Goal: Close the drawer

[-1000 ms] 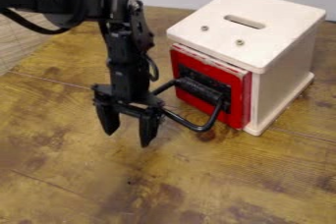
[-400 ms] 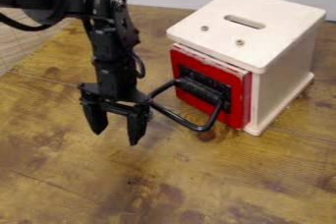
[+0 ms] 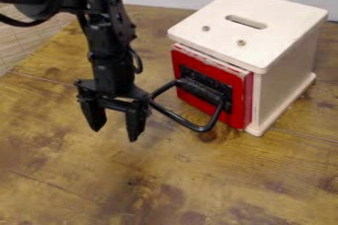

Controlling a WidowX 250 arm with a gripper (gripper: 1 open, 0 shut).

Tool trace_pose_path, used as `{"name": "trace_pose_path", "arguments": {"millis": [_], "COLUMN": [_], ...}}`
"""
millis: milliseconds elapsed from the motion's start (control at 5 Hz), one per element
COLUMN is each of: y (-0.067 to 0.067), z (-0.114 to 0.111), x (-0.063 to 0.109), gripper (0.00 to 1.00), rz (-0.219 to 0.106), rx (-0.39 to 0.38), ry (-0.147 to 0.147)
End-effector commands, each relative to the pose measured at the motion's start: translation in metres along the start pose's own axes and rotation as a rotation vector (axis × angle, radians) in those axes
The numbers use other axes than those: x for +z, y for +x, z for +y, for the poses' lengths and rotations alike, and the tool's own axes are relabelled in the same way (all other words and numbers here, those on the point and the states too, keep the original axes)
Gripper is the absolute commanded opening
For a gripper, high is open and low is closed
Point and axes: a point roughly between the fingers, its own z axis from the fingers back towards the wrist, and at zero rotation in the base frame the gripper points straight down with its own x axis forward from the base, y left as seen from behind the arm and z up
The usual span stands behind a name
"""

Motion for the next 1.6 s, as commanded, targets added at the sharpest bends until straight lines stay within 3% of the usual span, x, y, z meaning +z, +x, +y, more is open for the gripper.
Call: {"name": "trace_pose_path", "arguments": {"millis": [0, 1400], "y": [0.003, 0.01], "z": [0.007, 0.0], "x": [0.035, 0.047], "gripper": [1.0, 1.0], "rz": [-0.102, -0.152], "rx": [0.025, 0.05], "ry": [-0.006, -0.023]}}
